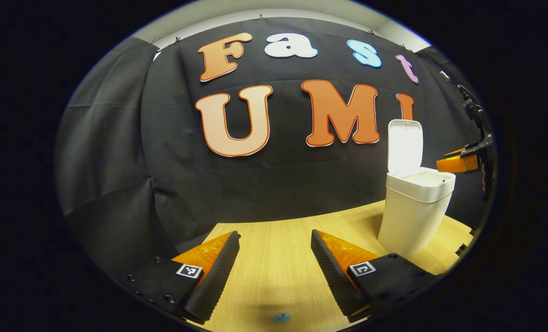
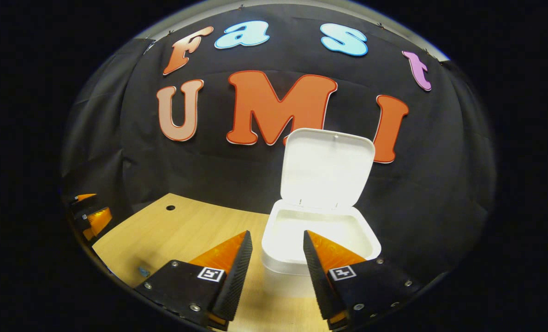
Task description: Press the lid of the desktop garbage bin to open it, pick up the crumpled paper on the desktop and throw it into the bin, then pick up the pop can on the desktop and drop it into the bin, and finally close the garbage bin lid.
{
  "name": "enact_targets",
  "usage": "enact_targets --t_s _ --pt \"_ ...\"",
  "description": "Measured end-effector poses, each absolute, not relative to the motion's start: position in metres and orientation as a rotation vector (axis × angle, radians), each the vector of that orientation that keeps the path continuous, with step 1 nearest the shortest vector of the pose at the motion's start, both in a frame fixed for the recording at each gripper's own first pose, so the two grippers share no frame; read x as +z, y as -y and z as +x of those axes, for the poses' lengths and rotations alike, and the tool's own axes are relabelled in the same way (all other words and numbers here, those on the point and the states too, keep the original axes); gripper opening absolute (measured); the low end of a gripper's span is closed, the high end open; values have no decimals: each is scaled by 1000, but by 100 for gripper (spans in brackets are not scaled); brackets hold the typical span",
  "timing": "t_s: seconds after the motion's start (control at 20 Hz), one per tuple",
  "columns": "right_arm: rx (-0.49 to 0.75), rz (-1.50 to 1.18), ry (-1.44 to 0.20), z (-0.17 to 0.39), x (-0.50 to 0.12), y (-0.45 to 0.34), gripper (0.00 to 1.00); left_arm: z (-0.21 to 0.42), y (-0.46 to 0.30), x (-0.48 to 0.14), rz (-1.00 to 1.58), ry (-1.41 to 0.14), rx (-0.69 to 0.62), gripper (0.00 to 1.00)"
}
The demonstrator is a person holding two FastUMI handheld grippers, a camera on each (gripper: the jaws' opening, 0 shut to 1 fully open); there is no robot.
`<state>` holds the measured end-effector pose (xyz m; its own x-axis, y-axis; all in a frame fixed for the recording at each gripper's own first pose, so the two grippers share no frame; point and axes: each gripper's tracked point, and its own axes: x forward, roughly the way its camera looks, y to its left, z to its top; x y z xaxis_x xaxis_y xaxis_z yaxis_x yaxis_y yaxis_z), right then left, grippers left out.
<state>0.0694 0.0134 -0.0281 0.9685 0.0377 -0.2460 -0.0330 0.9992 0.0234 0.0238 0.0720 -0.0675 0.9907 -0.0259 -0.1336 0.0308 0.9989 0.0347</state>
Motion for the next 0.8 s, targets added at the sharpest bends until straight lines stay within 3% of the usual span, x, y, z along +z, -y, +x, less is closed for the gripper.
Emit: enact_targets --t_s 0.2,0.3,0.8 --pt "126 38 -249 60 -41 -47 89 22 -73 -73 30 -149 -30 100" --pt "153 15 -266 54 -51 -60 94 22 -75 -76 30 -160 -29 99" --pt "269 -4 -375 33 -108 -116 97 18 -75 -108 10 -257 -41 100"
